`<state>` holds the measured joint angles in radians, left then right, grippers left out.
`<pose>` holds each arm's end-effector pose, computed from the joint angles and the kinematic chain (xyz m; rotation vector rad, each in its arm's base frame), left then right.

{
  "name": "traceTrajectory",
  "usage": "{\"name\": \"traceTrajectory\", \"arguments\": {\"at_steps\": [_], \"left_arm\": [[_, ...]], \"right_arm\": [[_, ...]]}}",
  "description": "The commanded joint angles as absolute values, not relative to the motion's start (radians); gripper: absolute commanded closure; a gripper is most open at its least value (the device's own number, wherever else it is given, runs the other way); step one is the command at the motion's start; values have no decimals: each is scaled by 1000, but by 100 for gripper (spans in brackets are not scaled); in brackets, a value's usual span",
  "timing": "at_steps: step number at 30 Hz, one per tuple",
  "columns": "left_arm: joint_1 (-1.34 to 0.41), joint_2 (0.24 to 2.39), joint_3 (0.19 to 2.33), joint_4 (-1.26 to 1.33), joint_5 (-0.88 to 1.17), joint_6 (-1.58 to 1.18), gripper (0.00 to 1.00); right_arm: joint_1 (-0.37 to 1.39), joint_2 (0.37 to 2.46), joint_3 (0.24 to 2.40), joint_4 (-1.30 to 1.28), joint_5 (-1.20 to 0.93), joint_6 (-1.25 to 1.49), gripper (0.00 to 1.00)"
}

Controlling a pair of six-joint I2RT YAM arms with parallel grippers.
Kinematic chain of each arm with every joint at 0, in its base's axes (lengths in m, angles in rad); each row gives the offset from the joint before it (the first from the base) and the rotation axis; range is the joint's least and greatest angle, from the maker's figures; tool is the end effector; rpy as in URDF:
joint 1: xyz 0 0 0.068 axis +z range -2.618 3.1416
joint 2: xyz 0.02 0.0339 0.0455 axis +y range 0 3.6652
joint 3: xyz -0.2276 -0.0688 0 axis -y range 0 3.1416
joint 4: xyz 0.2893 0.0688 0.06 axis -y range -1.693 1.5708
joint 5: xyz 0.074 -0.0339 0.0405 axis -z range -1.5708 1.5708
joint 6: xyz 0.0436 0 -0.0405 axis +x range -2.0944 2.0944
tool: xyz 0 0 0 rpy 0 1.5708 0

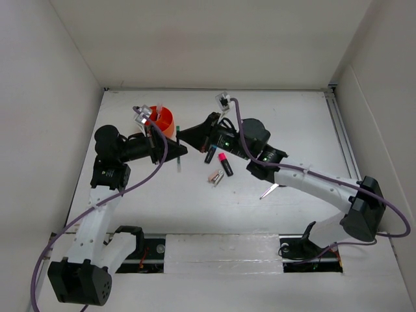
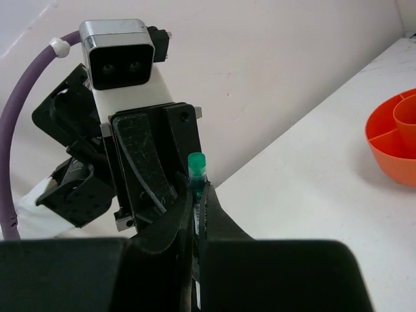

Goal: Sort the stationery into containers
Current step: Place the pen in the storage box.

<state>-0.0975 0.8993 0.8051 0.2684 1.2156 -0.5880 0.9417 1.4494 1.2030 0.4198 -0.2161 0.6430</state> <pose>0.2547 -0.0660 0.3397 0.7262 1.5157 -1.3659 0.2293 0.3309 0.3472 -0.4304 1.5094 1.4379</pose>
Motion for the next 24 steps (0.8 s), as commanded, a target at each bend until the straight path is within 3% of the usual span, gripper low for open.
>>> {"name": "traceTrajectory", "arguments": {"at_steps": [1,2,4,5,7,12,15,24], "left_arm": [[-84,890,859,258,1027,-532,100],[-84,890,859,258,997,-532,100],[-84,879,850,258,930,-532,100],[-84,879,850,258,867,-523,100],[-84,891,888,244,795,-512,100],[-84,1034,1015,166,417,-443,100],[-84,1138,1039,279,188,-419,100],[-84,1431,1118,503,-64,-226,100]], "right_arm": [[963,1450,1207,443,-330,641,96],[963,1450,1207,443,-330,641,87],[963,1437,1198,431,-330,612,55],[963,1424,1198,414,-290,612,22],[963,1367,1174,373,-230,589,0],[919,1197,1083,240,-63,568,0],[904,1073,1010,197,-52,558,0],[904,717,832,-23,-15,558,0]]}}
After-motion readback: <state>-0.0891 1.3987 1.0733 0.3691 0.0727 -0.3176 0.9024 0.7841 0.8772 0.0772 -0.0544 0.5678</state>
